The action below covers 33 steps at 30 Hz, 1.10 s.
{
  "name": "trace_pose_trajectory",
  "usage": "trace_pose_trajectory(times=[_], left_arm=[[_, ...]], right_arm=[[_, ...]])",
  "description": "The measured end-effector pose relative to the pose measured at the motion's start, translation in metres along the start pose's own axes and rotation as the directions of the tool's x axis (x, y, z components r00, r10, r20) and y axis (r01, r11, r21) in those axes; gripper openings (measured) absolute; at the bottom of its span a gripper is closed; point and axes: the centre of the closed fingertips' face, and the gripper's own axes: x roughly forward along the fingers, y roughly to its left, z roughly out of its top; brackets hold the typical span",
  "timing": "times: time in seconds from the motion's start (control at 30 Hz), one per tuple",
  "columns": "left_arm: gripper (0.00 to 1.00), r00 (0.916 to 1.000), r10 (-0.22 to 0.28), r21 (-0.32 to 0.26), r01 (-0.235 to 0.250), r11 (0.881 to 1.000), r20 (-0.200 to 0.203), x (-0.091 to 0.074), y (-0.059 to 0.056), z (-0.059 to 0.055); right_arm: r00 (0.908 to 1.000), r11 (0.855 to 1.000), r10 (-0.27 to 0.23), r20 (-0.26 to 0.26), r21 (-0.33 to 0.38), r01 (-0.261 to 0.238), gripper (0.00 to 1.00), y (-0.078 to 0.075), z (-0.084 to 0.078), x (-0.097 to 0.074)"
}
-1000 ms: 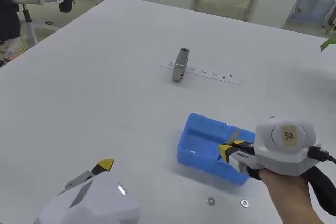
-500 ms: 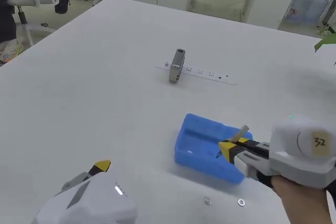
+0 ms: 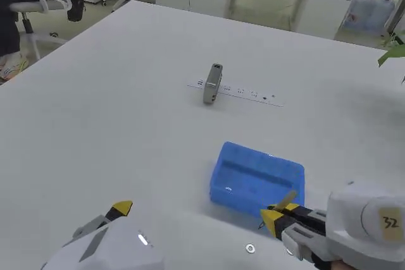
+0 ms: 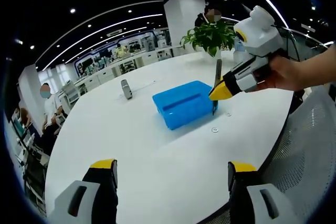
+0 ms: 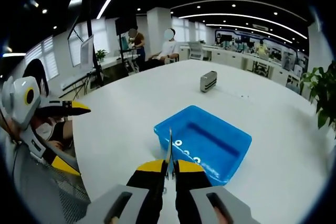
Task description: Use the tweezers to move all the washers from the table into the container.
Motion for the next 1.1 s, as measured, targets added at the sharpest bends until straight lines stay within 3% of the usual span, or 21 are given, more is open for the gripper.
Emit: trace_pose_trajectory(times=[0.2, 0.4, 1.1], left_arm=[[0.89, 1.0000, 0.001, 0.002, -0.001, 1.000, -0.008, 0.001, 0.000, -0.001], [0.89, 0.9999, 0.002, 0.002, -0.002, 1.000, -0.011, 0.001, 0.000, -0.002], [0.88, 0.9998, 0.006, 0.010, -0.006, 1.000, -0.017, 0.001, 0.001, -0.003]], right_arm=[[0.9992, 1.000, 0.011, -0.039, 0.004, -0.010, 0.04, 0.003, -0.019, 0.008], [0.9983, 1.000, 0.011, -0.058, 0.001, -0.011, 0.04, 0.005, -0.028, 0.014], [0.9988, 0.999, 0.021, -0.044, 0.051, -0.019, 0.04, 0.006, -0.025, 0.015]])
